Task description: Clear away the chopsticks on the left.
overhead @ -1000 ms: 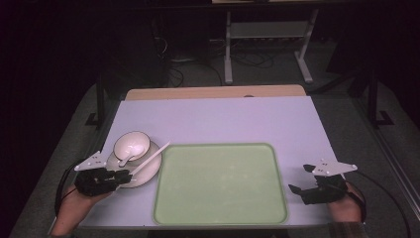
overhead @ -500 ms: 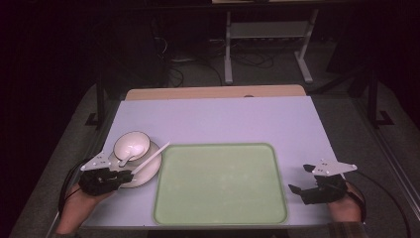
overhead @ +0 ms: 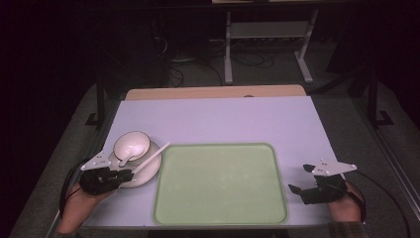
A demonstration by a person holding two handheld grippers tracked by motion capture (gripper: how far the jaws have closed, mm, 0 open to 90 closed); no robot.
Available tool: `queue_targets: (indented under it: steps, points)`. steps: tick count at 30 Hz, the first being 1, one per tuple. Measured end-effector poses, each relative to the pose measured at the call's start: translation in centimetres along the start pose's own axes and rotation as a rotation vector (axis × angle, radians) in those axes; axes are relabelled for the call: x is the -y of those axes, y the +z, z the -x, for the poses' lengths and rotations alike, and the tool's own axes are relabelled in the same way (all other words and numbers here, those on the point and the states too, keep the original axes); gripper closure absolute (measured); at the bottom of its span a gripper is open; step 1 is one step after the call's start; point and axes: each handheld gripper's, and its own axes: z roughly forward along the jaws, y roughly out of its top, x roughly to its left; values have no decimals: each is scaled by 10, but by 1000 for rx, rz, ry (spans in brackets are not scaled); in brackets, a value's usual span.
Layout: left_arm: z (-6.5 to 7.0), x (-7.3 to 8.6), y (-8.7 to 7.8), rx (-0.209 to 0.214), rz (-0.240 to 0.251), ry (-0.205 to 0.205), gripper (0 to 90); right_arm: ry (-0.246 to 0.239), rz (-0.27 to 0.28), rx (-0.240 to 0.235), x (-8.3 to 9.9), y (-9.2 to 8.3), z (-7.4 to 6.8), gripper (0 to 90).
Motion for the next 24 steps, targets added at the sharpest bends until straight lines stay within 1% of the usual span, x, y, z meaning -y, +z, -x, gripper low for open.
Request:
queue_targets:
  steps: [2, 7, 18, 24]
  points:
    - [1, 0, 1, 3, -3, 4, 772, -2, 0, 0, 0, 0, 0, 131]
    - [3, 0, 8, -4, -45, 20, 775, 0, 1, 1, 0, 0, 0, 131]
    - [8, -3, 18, 7, -70, 37, 775, 4, 1, 1, 0, -1, 0, 131]
    - [13, -4, 28, 9, -104, 54, 785, -1, -1, 0, 0, 0, 0, 131]
